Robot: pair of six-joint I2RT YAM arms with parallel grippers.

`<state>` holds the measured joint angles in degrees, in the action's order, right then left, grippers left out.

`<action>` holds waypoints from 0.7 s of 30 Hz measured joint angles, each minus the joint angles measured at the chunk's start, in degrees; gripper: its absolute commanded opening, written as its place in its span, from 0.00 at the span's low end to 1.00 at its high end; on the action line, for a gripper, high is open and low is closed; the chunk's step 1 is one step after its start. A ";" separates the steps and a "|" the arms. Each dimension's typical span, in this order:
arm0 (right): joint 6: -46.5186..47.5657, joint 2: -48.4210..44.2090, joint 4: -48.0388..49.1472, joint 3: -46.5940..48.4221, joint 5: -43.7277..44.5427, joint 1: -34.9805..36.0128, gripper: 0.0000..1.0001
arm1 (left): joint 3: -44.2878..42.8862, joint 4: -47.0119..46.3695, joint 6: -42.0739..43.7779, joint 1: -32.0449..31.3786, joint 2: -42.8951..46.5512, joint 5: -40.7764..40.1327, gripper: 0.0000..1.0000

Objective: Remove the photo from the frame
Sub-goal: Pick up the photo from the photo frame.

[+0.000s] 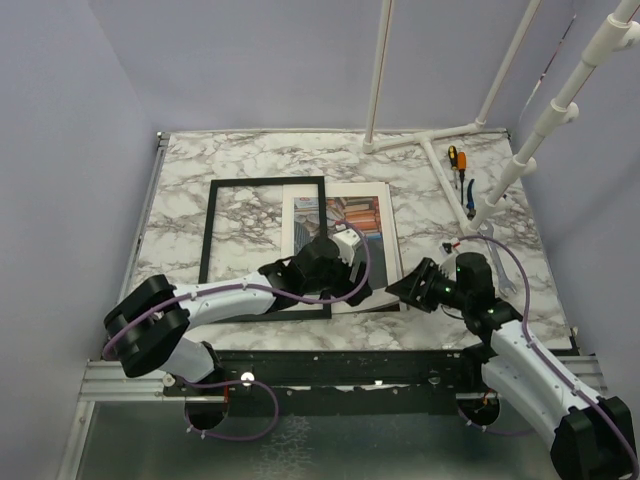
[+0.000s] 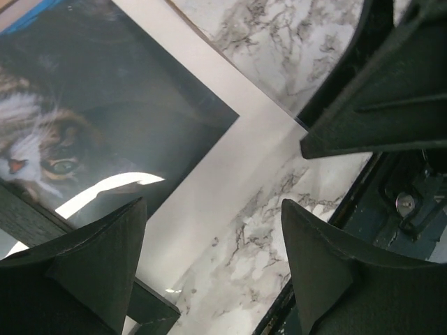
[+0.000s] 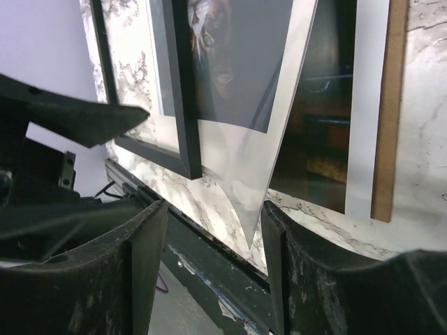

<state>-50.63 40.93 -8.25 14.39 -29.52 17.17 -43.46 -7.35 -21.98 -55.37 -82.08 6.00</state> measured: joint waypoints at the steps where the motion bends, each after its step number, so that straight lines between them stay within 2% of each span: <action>1: -0.24 0.28 0.44 -0.02 -0.13 0.00 0.57 | 0.33 -0.26 0.59 -0.66 0.42 0.00 0.78; 9: -0.79 3.34 3.41 -0.46 -1.07 0.00 0.54 | 4.09 -4.44 3.76 -3.13 3.32 -0.04 0.79; 15: -1.88 3.32 3.98 -0.55 -1.27 0.00 0.47 | 8.41 -7.98 9.55 -9.03 4.46 -3.04 0.78; 21: -4.33 4.96 5.66 -0.70 -2.36 0.00 0.46 | 12.33 -13.09 17.97 -14.19 6.01 -8.17 0.77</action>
<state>-54.96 45.89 -2.59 13.69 -31.88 17.17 -31.14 -20.45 -4.01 -69.56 -76.07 -2.17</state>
